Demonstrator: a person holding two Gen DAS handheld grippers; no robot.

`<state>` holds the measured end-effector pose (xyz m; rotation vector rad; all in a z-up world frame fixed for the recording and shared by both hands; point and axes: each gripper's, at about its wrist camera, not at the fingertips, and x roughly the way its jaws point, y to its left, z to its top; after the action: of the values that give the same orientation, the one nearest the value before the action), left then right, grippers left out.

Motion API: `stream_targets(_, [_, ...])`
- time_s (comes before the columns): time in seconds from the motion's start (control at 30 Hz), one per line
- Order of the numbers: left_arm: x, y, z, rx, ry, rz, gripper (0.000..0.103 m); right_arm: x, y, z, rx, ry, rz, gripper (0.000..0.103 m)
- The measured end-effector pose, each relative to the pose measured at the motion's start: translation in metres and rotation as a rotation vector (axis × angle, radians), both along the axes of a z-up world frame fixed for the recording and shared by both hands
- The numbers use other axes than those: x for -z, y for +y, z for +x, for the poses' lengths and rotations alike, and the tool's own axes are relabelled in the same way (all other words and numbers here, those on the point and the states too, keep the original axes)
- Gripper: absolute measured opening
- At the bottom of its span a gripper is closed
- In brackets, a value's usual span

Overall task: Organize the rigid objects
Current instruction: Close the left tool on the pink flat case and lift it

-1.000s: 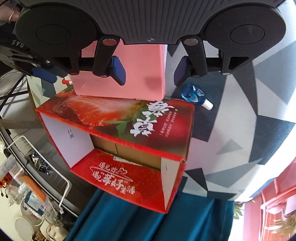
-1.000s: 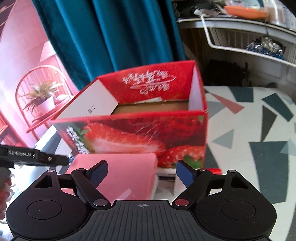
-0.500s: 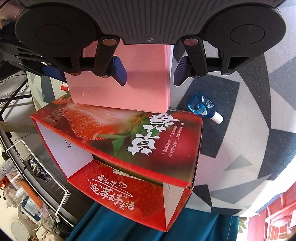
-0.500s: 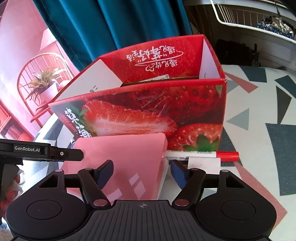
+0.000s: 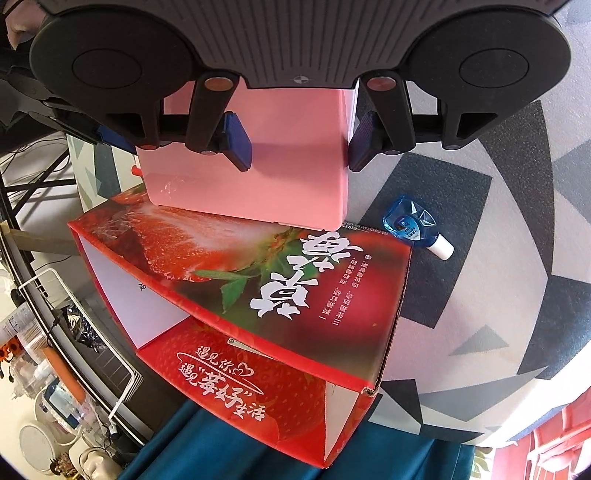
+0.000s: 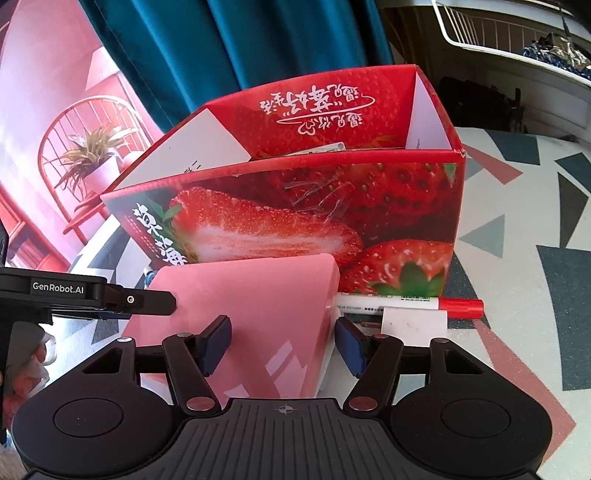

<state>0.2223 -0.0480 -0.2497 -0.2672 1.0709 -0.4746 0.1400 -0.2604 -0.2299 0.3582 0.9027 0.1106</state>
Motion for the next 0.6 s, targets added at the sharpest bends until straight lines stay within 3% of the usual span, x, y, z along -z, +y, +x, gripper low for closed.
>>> stream_targets(0.4, [-0.006, -0.010, -0.010, 0.043, -0.041, 0.035, 0.064, 0.005, -0.005, -0.005, 0.045, 0.003, 0.032, 0.059])
stream_targets(0.6, [-0.012, -0.011, -0.016, 0.061, -0.054, 0.007, 0.064, -0.004, -0.007, -0.012, 0.066, -0.006, 0.000, 0.054])
